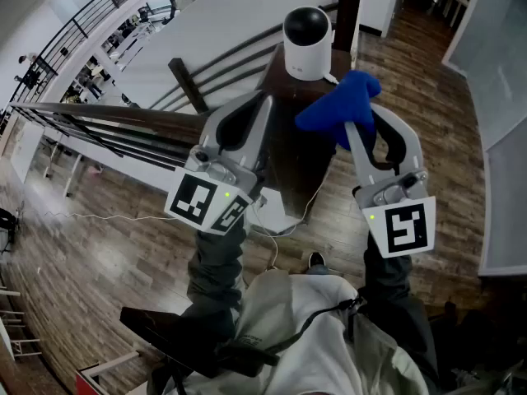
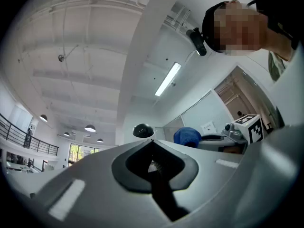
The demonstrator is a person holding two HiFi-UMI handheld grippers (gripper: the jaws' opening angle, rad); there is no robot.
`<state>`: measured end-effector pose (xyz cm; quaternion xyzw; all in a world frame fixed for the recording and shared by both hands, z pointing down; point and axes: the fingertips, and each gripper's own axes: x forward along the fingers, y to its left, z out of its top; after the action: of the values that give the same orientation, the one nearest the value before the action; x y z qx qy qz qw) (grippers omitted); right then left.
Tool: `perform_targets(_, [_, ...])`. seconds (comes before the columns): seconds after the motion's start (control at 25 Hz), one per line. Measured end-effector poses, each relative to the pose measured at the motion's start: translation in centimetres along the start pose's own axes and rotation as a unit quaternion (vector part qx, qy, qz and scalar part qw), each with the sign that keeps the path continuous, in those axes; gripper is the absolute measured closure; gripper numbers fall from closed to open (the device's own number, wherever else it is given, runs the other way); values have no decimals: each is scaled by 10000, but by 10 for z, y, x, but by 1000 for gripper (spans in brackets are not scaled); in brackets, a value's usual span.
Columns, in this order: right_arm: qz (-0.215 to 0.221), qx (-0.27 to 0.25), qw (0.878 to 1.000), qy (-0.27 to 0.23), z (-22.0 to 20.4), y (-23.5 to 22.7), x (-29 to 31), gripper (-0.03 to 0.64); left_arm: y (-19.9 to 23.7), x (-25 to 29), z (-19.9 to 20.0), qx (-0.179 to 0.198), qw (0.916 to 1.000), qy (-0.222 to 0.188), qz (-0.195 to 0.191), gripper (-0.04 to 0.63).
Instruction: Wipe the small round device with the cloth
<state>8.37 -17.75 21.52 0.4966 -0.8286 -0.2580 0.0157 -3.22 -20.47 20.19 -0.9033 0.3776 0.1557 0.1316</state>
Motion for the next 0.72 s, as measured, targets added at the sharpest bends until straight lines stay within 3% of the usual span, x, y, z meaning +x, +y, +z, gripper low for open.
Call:
perform_targets(0.32, [70,-184,9998,12,7,-5,2,543,-1,3,5,19,10000,14,-54,591])
perform_targets(0.72, [15,-1046,9936,-432,80,-67,80,541,-3,15,11,21,9999,12,-169,591])
